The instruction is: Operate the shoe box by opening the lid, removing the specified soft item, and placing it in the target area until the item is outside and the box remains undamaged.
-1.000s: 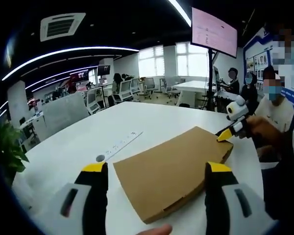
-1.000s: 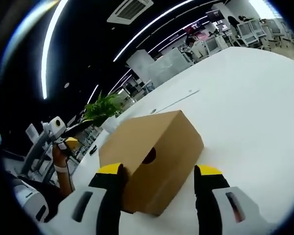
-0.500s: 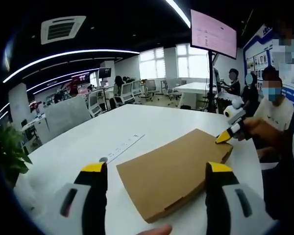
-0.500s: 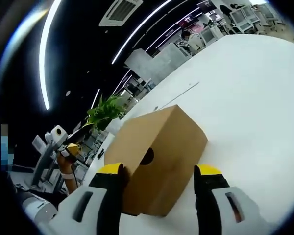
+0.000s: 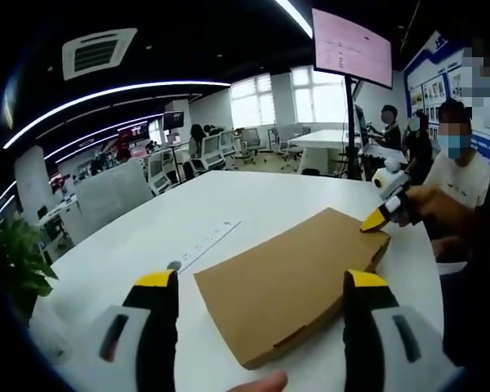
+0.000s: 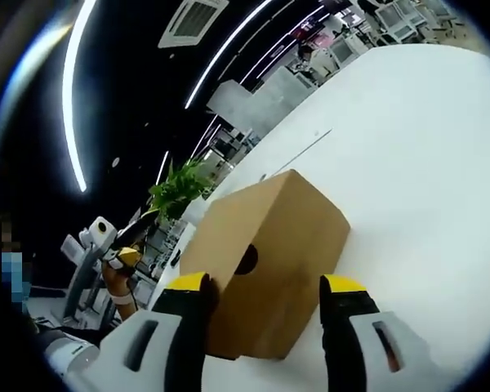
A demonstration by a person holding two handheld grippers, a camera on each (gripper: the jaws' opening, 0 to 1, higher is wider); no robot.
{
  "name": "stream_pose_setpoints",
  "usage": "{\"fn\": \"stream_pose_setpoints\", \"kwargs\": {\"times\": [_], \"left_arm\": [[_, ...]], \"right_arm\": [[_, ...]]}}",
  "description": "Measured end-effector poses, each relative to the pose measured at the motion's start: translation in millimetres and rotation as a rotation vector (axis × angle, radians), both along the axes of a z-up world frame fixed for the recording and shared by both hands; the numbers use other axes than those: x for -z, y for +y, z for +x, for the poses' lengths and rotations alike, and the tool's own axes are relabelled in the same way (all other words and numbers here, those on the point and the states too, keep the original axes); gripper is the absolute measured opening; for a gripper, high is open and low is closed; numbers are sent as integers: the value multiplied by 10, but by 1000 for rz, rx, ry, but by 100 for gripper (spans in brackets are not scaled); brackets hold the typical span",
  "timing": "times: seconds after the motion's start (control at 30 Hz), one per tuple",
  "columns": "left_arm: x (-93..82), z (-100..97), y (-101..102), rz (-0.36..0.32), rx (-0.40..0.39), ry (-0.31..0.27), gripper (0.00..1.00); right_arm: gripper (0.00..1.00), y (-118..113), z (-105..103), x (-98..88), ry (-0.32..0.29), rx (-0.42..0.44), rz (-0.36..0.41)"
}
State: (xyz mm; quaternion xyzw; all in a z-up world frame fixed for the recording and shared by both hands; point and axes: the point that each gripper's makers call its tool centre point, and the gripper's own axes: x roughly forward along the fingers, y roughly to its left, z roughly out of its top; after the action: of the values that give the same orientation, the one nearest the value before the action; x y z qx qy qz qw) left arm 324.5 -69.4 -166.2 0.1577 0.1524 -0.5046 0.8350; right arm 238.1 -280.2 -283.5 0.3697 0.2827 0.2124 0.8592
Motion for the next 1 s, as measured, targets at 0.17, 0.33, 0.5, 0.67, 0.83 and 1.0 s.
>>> {"fn": "stream_pose_setpoints", "kwargs": {"times": [0.17, 0.33, 0.5, 0.67, 0.83, 1.0], "left_arm": [[-43, -15, 17, -3, -5, -12, 85], [-87, -50, -1, -10, 6, -24, 85], [-82, -43, 2, -6, 5, -24, 85], [-114, -62, -3, -13, 9, -32, 85], [-100, -78, -20, -5, 19, -32, 85], [-112, -83, -28, -20, 21, -24, 85]], "right_arm": [[49, -29, 36, 1, 16, 12, 48], [50, 10, 10, 12, 44, -15, 74], [49, 12, 7, 5, 66, -31, 97], [48, -15, 15, 2, 88, -48, 132], [43, -46, 24, -36, 105, -47, 182], [34, -71, 17, -46, 137, -56, 218]]}}
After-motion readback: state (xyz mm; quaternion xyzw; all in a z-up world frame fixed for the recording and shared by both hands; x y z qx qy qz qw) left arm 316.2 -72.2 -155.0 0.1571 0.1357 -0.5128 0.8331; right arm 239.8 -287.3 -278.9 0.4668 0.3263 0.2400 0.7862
